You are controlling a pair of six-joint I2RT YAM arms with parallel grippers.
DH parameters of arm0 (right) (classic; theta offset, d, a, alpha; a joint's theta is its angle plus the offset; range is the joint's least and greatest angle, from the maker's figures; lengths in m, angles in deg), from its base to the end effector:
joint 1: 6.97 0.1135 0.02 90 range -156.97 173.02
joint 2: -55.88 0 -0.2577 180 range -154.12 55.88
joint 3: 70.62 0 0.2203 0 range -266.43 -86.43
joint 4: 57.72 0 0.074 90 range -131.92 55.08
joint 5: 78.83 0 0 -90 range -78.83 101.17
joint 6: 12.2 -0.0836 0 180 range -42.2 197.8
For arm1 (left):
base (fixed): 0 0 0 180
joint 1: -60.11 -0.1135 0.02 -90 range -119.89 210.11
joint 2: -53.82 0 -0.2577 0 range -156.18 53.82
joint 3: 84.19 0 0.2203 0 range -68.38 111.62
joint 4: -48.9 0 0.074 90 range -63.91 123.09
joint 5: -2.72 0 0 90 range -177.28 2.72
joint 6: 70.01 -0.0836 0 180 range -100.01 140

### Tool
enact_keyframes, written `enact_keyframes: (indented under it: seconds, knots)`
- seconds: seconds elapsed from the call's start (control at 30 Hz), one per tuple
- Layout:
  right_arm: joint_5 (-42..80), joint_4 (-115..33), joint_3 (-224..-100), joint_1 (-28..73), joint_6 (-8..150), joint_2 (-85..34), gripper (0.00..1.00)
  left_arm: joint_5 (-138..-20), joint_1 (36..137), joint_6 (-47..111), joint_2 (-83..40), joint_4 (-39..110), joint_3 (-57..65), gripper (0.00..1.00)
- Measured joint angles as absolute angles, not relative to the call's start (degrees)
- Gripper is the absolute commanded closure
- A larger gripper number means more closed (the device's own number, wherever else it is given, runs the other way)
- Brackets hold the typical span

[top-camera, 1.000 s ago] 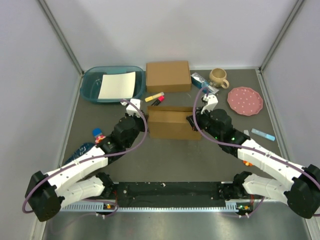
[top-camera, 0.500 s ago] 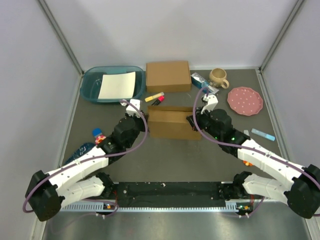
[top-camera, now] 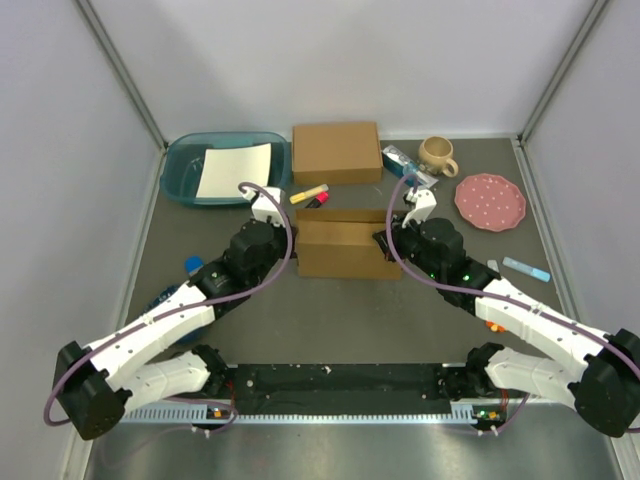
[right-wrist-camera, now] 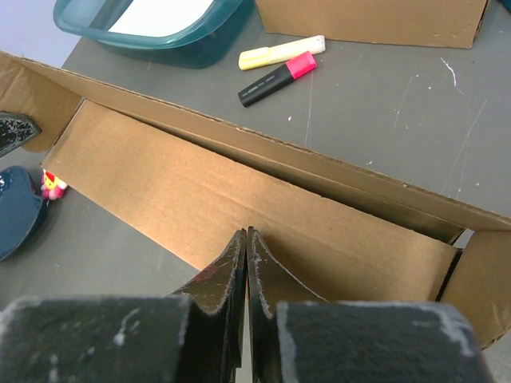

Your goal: Fold the paper box

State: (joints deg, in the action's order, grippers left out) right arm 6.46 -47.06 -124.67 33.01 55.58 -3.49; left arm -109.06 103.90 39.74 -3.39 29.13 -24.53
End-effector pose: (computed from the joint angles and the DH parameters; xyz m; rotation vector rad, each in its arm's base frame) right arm 0.2031 0.1613 0.2715 -0.2355 1.8894 0.6740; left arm 0.1985 -0.1474 0.2944 0.1294 1.8669 -0.4146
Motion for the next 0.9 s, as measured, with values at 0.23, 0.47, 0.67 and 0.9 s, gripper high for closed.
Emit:
enact_keyframes:
  seconds: [0.23, 0.47, 0.67, 0.9]
  knots:
    - [6.46, -47.09, -124.67, 33.01, 55.49, -3.49, 1.00, -108.71, 103.59, 42.67, -3.72, 27.92, -23.81, 1.00]
    - [6.35, -47.02, -124.67, 33.08, 55.51, -3.49, 1.00, -108.73, 103.57, 44.20, -3.70, 28.58, -24.68, 1.00]
    - [6.14, -47.24, -124.30, 33.14, 55.49, -3.49, 1.00, -109.04, 103.63, 43.79, -2.54, 33.48, -28.50, 1.00]
    - [6.14, -47.39, -124.30, 33.17, 55.49, -3.47, 1.00, -109.17, 103.74, 42.78, 0.21, 41.83, -34.58, 1.00]
